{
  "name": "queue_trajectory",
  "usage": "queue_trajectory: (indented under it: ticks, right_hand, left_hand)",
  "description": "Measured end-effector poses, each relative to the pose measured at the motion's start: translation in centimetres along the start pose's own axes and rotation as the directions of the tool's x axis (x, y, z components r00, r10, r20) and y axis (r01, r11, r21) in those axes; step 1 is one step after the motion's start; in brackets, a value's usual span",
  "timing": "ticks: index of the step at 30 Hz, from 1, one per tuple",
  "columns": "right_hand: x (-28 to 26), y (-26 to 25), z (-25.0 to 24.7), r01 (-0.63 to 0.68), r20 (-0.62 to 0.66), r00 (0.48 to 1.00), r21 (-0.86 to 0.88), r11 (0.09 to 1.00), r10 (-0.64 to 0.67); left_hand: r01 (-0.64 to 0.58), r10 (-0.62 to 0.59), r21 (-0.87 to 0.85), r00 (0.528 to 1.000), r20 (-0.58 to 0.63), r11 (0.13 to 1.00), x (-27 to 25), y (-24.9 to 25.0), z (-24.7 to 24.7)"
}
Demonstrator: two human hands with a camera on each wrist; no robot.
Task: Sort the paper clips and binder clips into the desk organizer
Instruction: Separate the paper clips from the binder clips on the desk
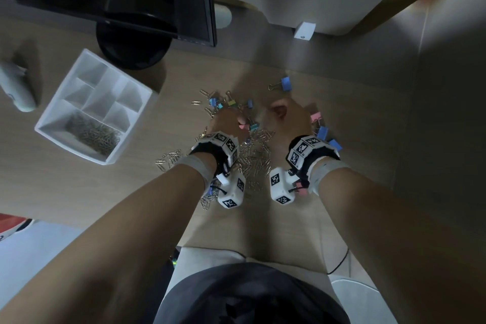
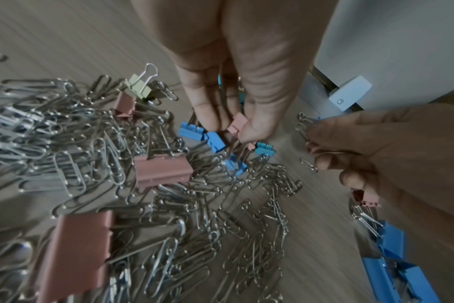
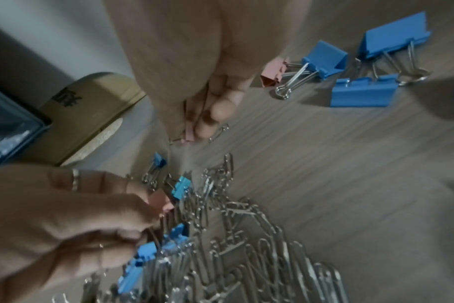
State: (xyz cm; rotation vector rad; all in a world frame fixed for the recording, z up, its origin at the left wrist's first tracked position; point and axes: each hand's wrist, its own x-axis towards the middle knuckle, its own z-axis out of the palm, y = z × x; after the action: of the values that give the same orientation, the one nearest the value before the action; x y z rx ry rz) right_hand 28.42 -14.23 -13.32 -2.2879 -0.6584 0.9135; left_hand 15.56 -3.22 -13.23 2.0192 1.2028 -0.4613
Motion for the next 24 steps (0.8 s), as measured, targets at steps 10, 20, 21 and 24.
queue_trajectory:
  ticks: [10,20,21,24]
  right_hand:
    - [0.1,-0.8,1.7,0.043,0.211,0.977,-0.340,0.939,0.032]
    - [-0.4,-2.1,3.0,0.147,0.198,0.978,-0.461,0.875,-0.060]
    - [-0.4,-2.1,2.8,0.132,0.183,0.982,-0.453,0.882,-0.053]
    - [-0.3,-2.0,1.9,0.040,0.060,0.998,-0.375,0.926,-0.019]
  left_hand:
    - [0.034,-0.038,-0.129,0.999,-0.029,0.991,-0.3,-0.5,-0.1]
    - [-0.126,0.121,-0.071,0.990,-0.077,0.989,-0.8,-1.4,-1.0]
    - [-0.125,0.120,-0.062,0.990,-0.072,0.990,-0.8,-1.5,-1.0]
    - [-0.080,0.076,-0.066,0.996,-0.051,0.995,-0.6,-1.5,-1.0]
